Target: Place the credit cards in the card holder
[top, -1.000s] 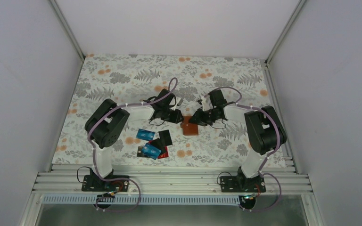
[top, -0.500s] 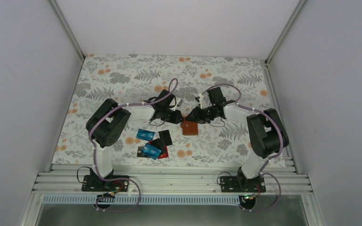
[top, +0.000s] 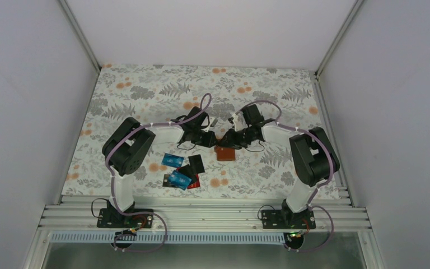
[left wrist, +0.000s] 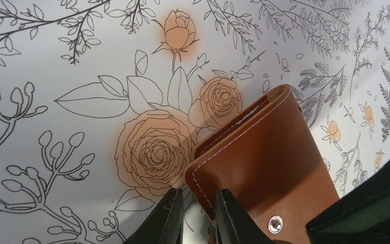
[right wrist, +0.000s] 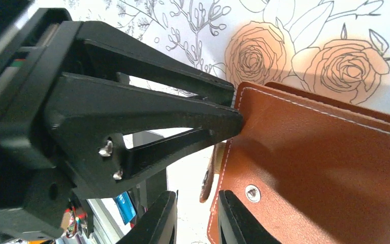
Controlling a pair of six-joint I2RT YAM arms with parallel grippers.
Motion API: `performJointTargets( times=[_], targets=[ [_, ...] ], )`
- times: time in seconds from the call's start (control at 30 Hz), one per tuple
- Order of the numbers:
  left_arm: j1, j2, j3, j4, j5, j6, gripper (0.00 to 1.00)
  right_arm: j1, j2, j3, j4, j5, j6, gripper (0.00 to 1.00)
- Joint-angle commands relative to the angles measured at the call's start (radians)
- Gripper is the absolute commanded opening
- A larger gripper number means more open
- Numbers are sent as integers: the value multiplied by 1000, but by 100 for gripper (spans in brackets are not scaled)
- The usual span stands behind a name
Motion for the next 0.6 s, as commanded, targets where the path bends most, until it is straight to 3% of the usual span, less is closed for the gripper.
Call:
performJointTargets(
  times=[0.0,0.57],
  targets=[
    [1,10,14,15,-4,14,18,19,33,25,-21,21,4,24],
    [-1,9,9,13,-2,12,18,34,57,50,-32,47,10,12]
  ],
)
